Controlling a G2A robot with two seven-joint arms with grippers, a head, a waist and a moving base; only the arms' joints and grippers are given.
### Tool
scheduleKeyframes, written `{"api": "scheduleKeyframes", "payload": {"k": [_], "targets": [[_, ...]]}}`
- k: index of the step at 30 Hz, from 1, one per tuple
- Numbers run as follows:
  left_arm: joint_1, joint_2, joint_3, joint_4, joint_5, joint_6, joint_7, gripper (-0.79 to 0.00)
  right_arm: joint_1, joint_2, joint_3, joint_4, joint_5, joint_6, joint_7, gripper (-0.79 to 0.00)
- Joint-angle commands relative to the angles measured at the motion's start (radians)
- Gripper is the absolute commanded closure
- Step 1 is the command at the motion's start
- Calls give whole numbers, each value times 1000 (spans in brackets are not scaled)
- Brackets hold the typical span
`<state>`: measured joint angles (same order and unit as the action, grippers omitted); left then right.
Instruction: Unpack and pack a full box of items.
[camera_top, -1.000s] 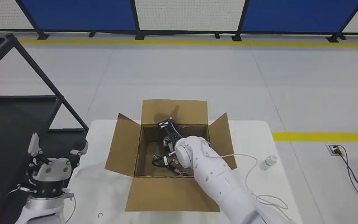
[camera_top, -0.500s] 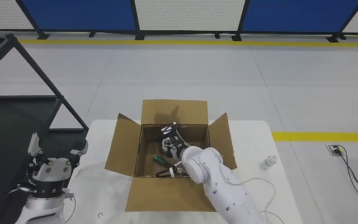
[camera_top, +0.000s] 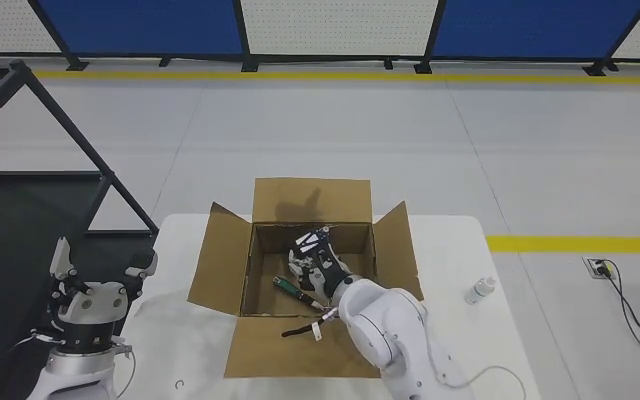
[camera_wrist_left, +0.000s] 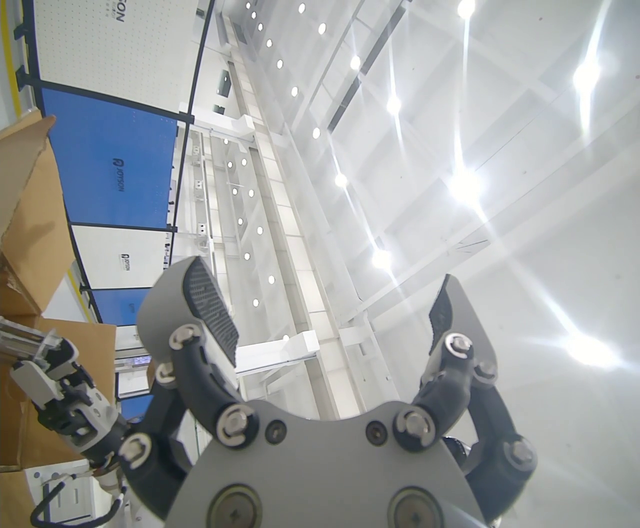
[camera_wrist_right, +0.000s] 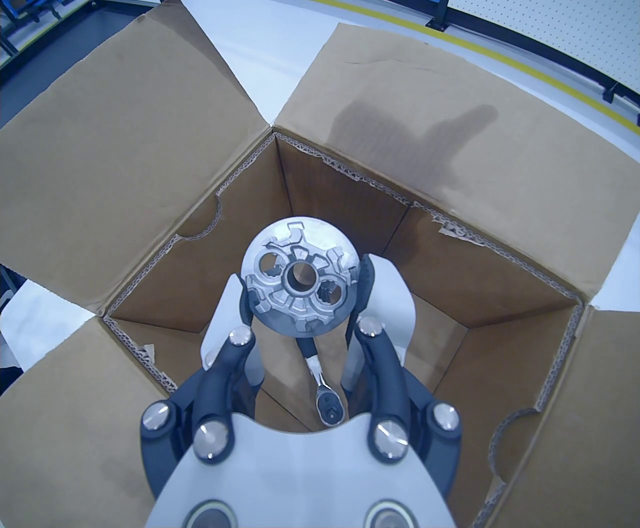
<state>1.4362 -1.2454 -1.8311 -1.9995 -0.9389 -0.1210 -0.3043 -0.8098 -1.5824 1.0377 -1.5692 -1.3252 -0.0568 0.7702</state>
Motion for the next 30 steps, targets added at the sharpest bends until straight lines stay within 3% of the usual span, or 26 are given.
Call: {"api": "scheduleKeyframes", "payload": {"k": [1,8,13,21,30], "targets": [[0,0,0,0,0,0,0,-785,0,0,0,0,0,0,0,0],[0,0,0,0,0,0,0,-785,-23,4,16,-71,31,-40,-12,0],[0,0,0,0,0,0,0,-785,-109,24,99,-321,100,-106,73,0],[0,0,0,0,0,0,0,-785,-352,61,297,-742,192,-153,193,0],[0,0,0,0,0,0,0,-785,-576,85,644,-781,328,-163,-12,0]]}}
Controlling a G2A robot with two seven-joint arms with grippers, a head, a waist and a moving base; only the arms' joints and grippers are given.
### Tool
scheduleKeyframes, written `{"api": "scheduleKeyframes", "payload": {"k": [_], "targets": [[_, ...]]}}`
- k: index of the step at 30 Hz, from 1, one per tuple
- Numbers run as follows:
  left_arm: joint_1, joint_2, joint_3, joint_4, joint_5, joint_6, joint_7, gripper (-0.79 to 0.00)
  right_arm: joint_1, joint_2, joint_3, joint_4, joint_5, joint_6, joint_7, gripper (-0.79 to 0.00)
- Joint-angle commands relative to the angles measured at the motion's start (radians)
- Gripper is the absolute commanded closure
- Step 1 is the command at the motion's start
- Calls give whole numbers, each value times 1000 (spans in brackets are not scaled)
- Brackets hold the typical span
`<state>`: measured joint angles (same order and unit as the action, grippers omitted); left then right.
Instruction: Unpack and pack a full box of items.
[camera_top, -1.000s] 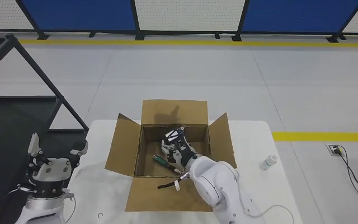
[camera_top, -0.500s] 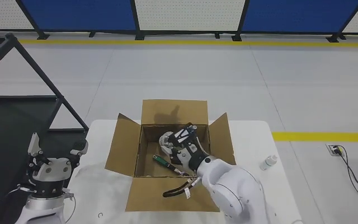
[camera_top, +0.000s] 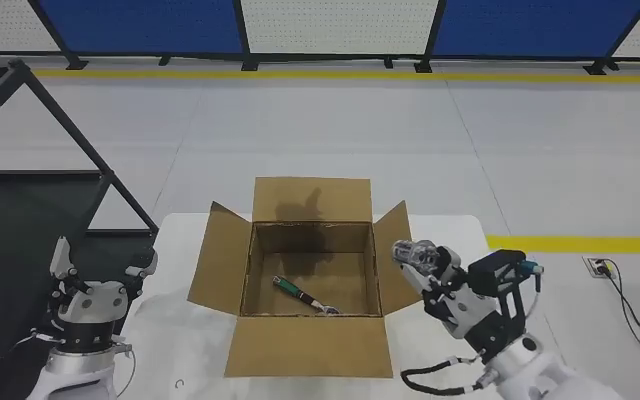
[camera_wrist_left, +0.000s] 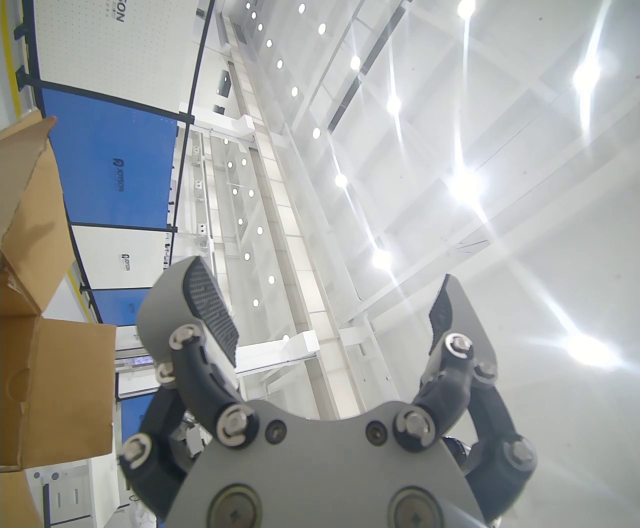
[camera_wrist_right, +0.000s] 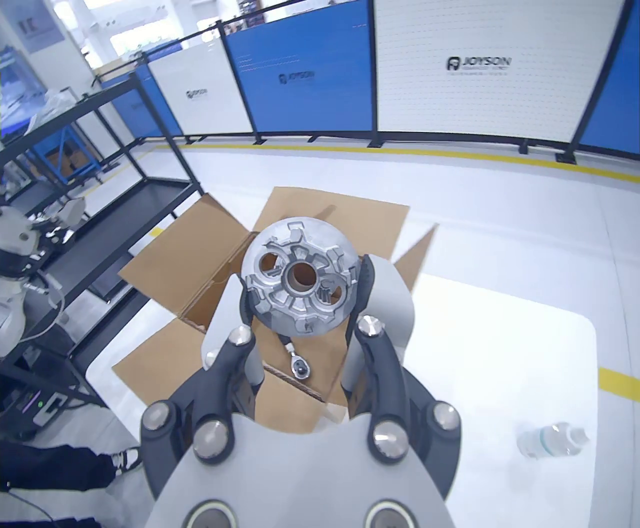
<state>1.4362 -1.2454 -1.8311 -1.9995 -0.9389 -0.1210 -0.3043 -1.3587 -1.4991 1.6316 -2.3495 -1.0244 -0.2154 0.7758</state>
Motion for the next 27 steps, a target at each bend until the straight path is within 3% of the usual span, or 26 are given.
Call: {"api": "scheduleKeyframes", "payload": {"k": [1,5,10,16,27], "targets": [[0,0,0,0,0,0,0,-785,-52,4,90,0,50,-7,-34,0],[0,0,0,0,0,0,0,-785,-142,13,212,0,153,-32,-55,0],[0,0,0,0,0,0,0,-785,-193,26,263,0,185,-36,31,0],[0,0,0,0,0,0,0,-785,-169,40,189,22,106,33,165,0],[0,0,0,0,0,0,0,-785,-1,55,66,311,-116,194,145,0]]}}
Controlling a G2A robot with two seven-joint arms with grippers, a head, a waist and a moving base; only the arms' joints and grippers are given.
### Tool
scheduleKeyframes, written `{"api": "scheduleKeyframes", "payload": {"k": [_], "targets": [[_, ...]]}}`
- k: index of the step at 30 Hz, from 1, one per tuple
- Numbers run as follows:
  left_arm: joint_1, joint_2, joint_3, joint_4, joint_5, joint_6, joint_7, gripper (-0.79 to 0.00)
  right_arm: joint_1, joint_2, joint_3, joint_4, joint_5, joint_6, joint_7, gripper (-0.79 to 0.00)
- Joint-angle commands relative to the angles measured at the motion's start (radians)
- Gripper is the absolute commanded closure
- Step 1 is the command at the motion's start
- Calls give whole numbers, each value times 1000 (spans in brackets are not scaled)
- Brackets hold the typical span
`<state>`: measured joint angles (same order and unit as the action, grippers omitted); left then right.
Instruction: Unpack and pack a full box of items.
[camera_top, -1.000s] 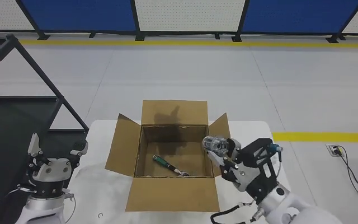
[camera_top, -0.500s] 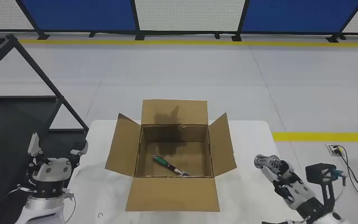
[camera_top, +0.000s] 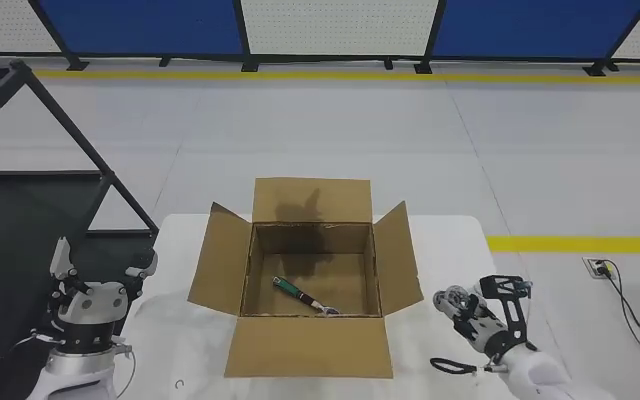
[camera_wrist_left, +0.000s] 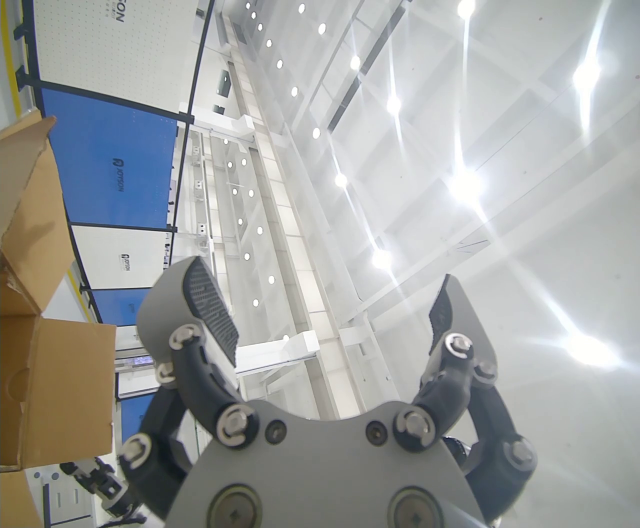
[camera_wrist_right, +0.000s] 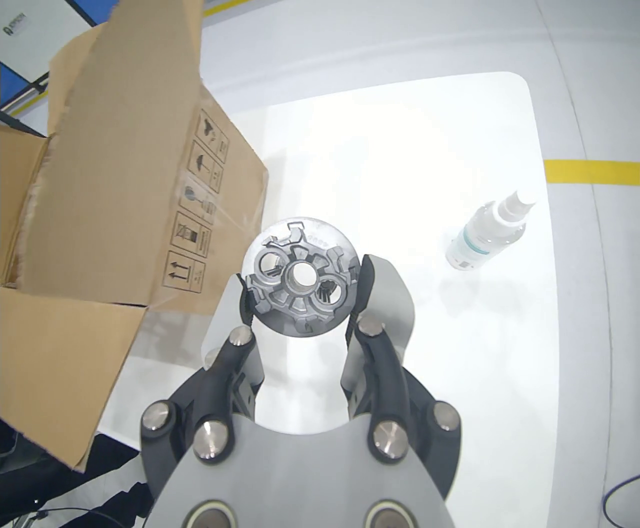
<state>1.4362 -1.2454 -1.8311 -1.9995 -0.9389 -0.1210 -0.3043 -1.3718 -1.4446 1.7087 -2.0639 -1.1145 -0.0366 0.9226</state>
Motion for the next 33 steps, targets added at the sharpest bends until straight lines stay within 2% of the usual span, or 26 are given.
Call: {"api": "scheduleKeyframes", "payload": {"k": [1,11,20,32,33], "targets": [[0,0,0,0,0,0,0,-785,26,2,-22,53,-53,32,-4,0],[0,0,0,0,0,0,0,-785,127,6,-107,258,-163,118,-29,0],[0,0,0,0,0,0,0,-785,171,9,-155,330,-279,214,-44,0],[0,0,0,0,0,0,0,-785,237,10,-178,438,-311,259,-27,0],[0,0,0,0,0,0,0,-785,240,10,-179,443,-309,260,-26,-25]]}}
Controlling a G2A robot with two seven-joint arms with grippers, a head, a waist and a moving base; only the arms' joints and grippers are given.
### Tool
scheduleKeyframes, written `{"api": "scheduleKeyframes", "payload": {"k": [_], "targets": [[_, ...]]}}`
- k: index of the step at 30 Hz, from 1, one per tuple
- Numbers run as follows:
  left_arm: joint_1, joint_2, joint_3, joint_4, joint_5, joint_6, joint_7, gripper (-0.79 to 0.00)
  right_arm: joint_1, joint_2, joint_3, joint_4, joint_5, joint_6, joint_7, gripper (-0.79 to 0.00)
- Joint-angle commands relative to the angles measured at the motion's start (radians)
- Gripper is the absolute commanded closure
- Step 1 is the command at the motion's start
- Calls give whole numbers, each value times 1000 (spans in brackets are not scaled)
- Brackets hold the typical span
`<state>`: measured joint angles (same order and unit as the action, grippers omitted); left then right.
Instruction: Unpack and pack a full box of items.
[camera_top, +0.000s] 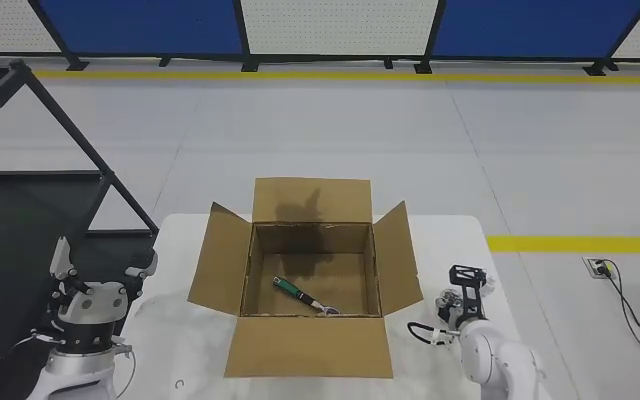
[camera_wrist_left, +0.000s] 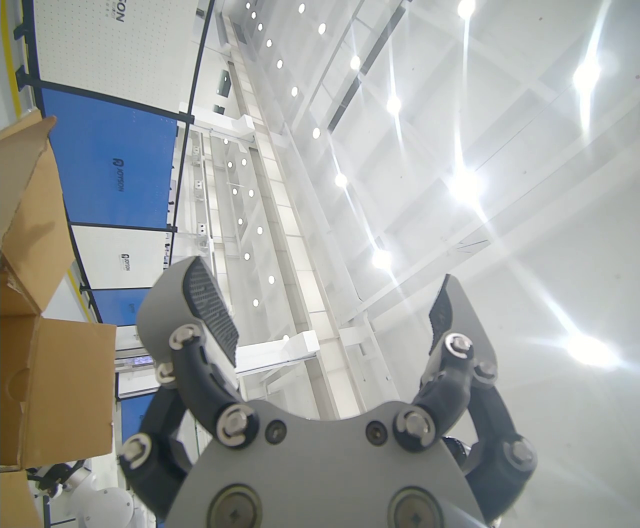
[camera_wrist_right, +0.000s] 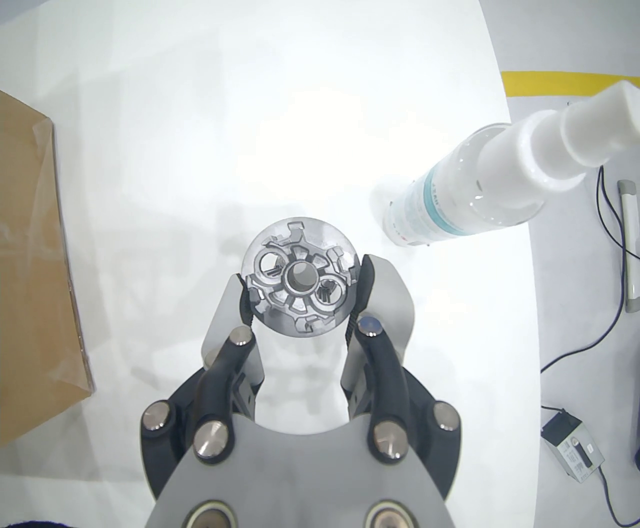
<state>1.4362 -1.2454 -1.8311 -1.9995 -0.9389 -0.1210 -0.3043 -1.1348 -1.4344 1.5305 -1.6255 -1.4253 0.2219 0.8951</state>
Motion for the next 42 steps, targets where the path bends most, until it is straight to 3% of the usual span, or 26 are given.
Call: {"api": "scheduleKeyframes", "payload": {"k": [1,3,5,7,8,15,17,24,26,28,31,36,42], "targets": [[0,0,0,0,0,0,0,-785,6,0,0,9,6,3,1,-105],[0,0,0,0,0,0,0,-785,10,0,2,17,12,7,-1,-283],[0,0,0,0,0,0,0,-785,12,1,3,23,11,12,-3,-360],[0,0,0,0,0,0,0,-785,15,2,2,27,13,12,-4,-554],[0,0,0,0,0,0,0,-785,15,2,3,27,15,13,-4,-594],[0,0,0,0,0,0,0,-785,-1,5,15,-12,25,15,-14,-579],[0,0,0,0,0,0,0,-785,-22,6,27,-66,43,20,-28,-622],[0,0,0,0,0,0,0,-785,-189,14,99,-416,153,-50,-69,-646],[0,0,0,0,0,0,0,-785,-238,15,116,-523,180,-72,-94,-683],[0,0,0,0,0,0,0,-785,-280,17,120,-623,209,-108,-117,-785],[0,0,0,0,0,0,0,-785,-315,22,92,-725,220,-194,-137,-785],[0,0,0,0,0,0,0,-785,-247,28,-18,-725,203,-342,-210,-785],[0,0,0,0,0,0,0,-785,-122,27,-194,-725,186,-381,-91,-785]]}}
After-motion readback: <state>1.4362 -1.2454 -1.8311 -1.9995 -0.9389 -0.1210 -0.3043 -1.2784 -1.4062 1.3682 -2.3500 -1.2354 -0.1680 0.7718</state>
